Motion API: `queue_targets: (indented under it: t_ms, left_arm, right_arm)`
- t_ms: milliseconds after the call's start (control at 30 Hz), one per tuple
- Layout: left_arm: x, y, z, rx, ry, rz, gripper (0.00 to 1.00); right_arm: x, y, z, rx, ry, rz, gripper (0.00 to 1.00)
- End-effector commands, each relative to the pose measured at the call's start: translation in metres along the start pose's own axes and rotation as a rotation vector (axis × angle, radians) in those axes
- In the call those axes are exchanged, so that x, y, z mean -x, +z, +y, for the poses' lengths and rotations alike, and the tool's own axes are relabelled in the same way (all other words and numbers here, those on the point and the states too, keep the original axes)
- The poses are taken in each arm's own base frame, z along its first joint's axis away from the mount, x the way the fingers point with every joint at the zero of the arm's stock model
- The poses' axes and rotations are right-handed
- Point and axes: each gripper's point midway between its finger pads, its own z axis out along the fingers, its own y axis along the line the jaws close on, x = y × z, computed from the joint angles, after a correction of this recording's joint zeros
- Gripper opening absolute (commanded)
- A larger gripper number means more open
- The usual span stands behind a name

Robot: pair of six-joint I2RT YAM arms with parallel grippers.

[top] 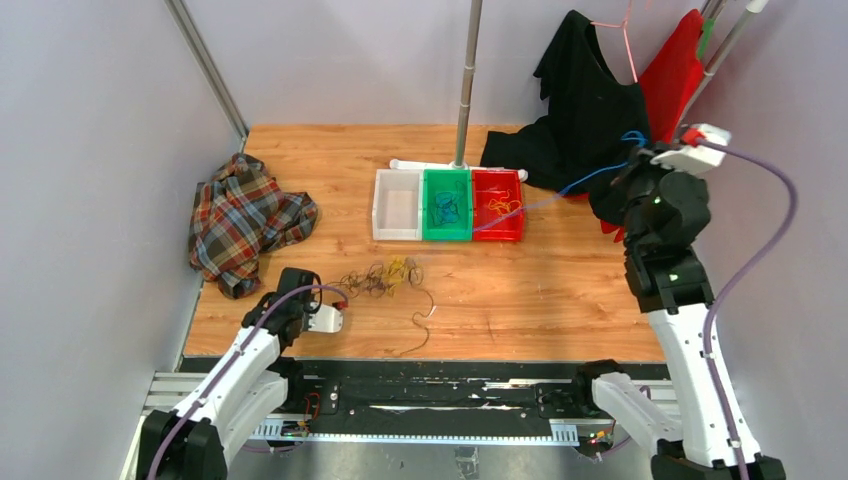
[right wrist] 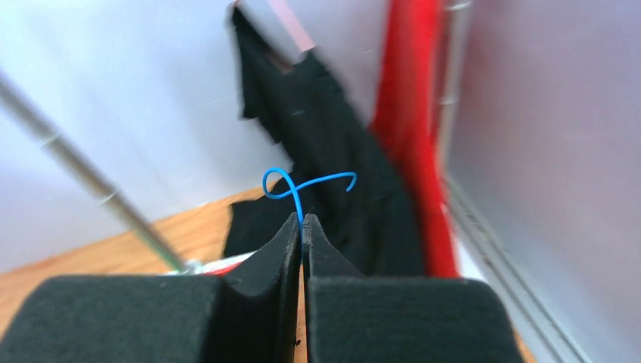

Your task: Untangle the cables

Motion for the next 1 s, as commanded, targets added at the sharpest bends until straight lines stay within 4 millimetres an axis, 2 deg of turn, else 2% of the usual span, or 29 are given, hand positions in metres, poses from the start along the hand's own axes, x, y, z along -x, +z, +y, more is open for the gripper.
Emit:
queue_targets:
  t_ms: [0,167,200,267,333,400,433,500,667,833,967]
  left_arm:
    - [-0.024,0.002,0.007,0.044,0.077,0.147,0.0]
    - [-0.036,0.007,0.004,0.036,0.107,0.229,0.0]
    - [-0.037,0.008,0.005,0.04,0.106,0.235,0.01]
    - [-0.033,0.008,0.011,0.058,0.076,0.205,0.01]
    - [-0.022,0.003,0.02,0.071,-0.013,0.118,0.0]
    - [-0.008,-0.008,0.033,0.068,-0.141,0.013,0.01]
    - [-0.001,-0.019,0.047,0.073,-0.239,-0.051,0.0]
    - [0.019,-0.039,0.06,0.03,-0.359,-0.189,0.01]
    - [0.056,-0.091,0.097,-0.012,-0.575,-0.463,0.01]
    - [0.074,-0.134,0.136,0.016,-0.71,-0.647,0.01]
    - [0.079,-0.15,0.15,0.018,-0.77,-0.704,0.01]
  right_arm:
    - [0.036,-0.005,-0.061,-0.241,0.042,-0.058,0.01]
    - [0.059,-0.01,-0.1,-0.394,0.099,-0.101,0.01]
    - [0.063,-0.011,-0.104,-0.407,0.113,-0.108,0.01]
    - [0.069,-0.004,-0.097,-0.347,0.142,-0.103,0.01]
    - [0.068,0.004,-0.077,-0.242,0.185,-0.084,0.01]
    - [0.062,0.014,-0.048,-0.085,0.228,-0.065,0.01]
    - [0.06,0.017,-0.033,-0.005,0.25,-0.054,0.01]
    - [0.055,0.021,-0.004,0.138,0.28,-0.023,0.01]
    - [0.047,0.021,0.055,0.357,0.26,0.019,0.01]
    - [0.04,0.018,0.107,0.528,0.28,0.07,0.01]
    - [0.044,0.007,0.145,0.664,0.336,0.077,0.01]
